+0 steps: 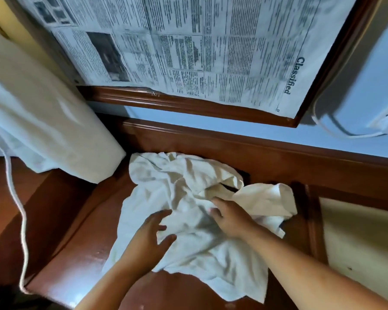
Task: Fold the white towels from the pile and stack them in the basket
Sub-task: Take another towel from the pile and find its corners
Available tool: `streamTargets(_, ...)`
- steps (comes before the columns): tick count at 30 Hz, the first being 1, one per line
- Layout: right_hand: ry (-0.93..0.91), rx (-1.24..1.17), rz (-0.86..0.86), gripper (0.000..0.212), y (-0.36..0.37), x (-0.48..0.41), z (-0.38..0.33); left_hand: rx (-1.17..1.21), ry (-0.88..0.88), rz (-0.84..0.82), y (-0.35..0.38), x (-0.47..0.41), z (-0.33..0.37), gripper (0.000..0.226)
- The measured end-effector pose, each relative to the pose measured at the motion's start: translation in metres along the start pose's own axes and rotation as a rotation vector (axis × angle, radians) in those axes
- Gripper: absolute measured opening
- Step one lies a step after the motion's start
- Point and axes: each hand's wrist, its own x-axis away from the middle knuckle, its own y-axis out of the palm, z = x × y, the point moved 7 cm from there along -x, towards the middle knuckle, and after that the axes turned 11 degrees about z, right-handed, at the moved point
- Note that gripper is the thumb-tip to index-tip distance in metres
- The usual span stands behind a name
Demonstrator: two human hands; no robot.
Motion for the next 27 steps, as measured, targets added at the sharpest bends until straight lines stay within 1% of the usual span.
streamTargets(2, 0.024, -0.205, -0.040, 0.029, -0.010, 0.035, -0.031, -0.088, 0.209, -0.107, 0.026, 0.001, 0.031, 0.086)
streamTargets(3, 0.021, -0.289, -0.058, 0.032, -0.015, 0.053, -0.042, -0.155, 0.317, -0.148, 0.040, 0.005, 0.047, 0.093)
streamTargets(4, 0.006, -0.354, -0.077, 0.034, -0.024, 0.070, -0.052, -0.228, 0.398, -0.158, 0.053, 0.009, 0.061, 0.094)
streamTargets(5, -0.003, -0.406, -0.084, 0.036, -0.035, 0.087, -0.059, -0.278, 0.444, -0.145, 0.064, 0.013, 0.073, 0.088)
streamTargets(7, 0.006, -0.485, -0.063, 0.041, -0.062, 0.115, -0.061, -0.296, 0.486, -0.084, 0.079, 0.020, 0.084, 0.062)
streamTargets(8, 0.010, -0.510, -0.041, 0.043, -0.078, 0.128, -0.059, -0.301, 0.488, -0.050, 0.085, 0.024, 0.085, 0.049)
streamTargets(9, 0.018, -0.519, -0.014, 0.045, -0.093, 0.140, -0.053, -0.314, 0.485, -0.010, 0.088, 0.029, 0.083, 0.042)
streamTargets(11, 0.046, -0.484, 0.072, 0.050, -0.125, 0.165, -0.038, -0.374, 0.435, 0.080, 0.086, 0.034, 0.070, 0.040)
streamTargets(13, 0.076, -0.454, 0.178, 0.053, -0.157, 0.190, -0.023, -0.442, 0.314, 0.147, 0.075, 0.045, 0.054, 0.040)
streamTargets(15, 0.092, -0.475, 0.253, 0.054, -0.183, 0.216, -0.009, -0.490, 0.226, 0.183, 0.066, 0.061, 0.045, 0.039)
streamTargets(16, 0.095, -0.475, 0.266, 0.057, -0.190, 0.229, -0.003, -0.505, 0.223, 0.191, 0.065, 0.071, 0.043, 0.039)
streamTargets(18, 0.086, -0.405, 0.272, 0.062, -0.200, 0.253, 0.011, -0.464, 0.247, 0.137, 0.067, 0.094, 0.052, 0.034)
streamTargets(19, 0.083, -0.346, 0.277, 0.060, -0.203, 0.264, 0.019, -0.414, 0.253, 0.090, 0.069, 0.108, 0.063, 0.030)
streamTargets(21, 0.063, -0.227, 0.275, 0.045, -0.210, 0.285, 0.030, -0.327, 0.286, 0.040, 0.071, 0.140, 0.093, 0.026)
streamTargets(23, 0.043, -0.155, 0.230, 0.029, -0.210, 0.303, 0.036, -0.272, 0.359, 0.067, 0.070, 0.175, 0.131, 0.026)
streamTargets(24, 0.037, -0.133, 0.202, 0.026, -0.208, 0.312, 0.038, -0.238, 0.378, 0.097, 0.069, 0.194, 0.150, 0.027)
streamTargets(25, 0.032, -0.114, 0.168, 0.028, -0.204, 0.320, 0.039, -0.193, 0.385, 0.129, 0.069, 0.211, 0.165, 0.029)
streamTargets(26, 0.024, -0.088, 0.121, 0.036, -0.197, 0.327, 0.039, -0.147, 0.376, 0.150, 0.071, 0.226, 0.177, 0.031)
streamTargets(27, 0.017, -0.058, 0.061, 0.048, -0.188, 0.335, 0.038, -0.109, 0.362, 0.166, 0.075, 0.240, 0.186, 0.034)
